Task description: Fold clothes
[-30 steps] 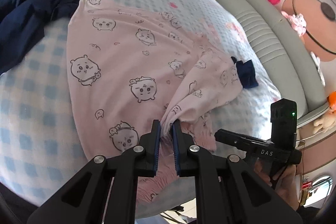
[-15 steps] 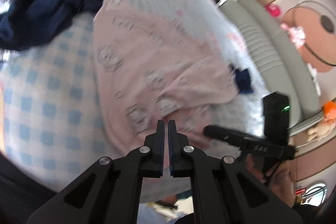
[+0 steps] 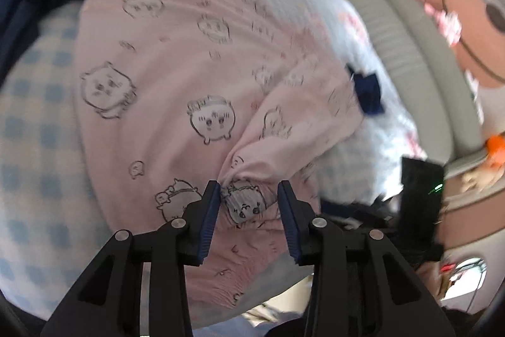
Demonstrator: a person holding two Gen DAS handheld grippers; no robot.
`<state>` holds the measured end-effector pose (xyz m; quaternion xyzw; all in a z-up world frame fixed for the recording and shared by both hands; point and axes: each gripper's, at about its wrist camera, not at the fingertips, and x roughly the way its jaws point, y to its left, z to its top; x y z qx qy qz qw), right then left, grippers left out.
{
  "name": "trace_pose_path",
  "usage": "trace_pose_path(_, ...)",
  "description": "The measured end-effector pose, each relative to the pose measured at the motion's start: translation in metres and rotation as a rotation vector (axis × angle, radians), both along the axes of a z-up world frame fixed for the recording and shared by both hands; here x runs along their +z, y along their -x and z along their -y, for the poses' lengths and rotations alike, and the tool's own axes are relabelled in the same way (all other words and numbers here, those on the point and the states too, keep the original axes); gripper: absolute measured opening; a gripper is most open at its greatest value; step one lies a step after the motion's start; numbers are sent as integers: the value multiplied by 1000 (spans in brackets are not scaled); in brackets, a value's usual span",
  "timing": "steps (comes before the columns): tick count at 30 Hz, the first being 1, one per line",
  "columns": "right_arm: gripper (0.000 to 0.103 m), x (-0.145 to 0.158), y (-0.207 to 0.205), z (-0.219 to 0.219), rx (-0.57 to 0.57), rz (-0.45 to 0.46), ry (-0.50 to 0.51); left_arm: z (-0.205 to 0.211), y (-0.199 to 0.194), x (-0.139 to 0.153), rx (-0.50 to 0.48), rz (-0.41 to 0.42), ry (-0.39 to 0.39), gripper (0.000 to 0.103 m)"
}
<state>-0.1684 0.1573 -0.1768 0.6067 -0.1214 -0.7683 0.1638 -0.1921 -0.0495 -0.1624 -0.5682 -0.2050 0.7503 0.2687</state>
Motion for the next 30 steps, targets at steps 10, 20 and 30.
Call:
trace_pose_path(10,55,1,-2,-12,-25,11,-36,4,21,-9,14,43,58,41)
trace_pose_path(20,57,18,-4,-25,-71,-48,58,12,25,-26,1,126,-97,38)
trace_pose_path(30,57,0,26,17,54,-34,-64,33,14,-32,69,151,-13,35)
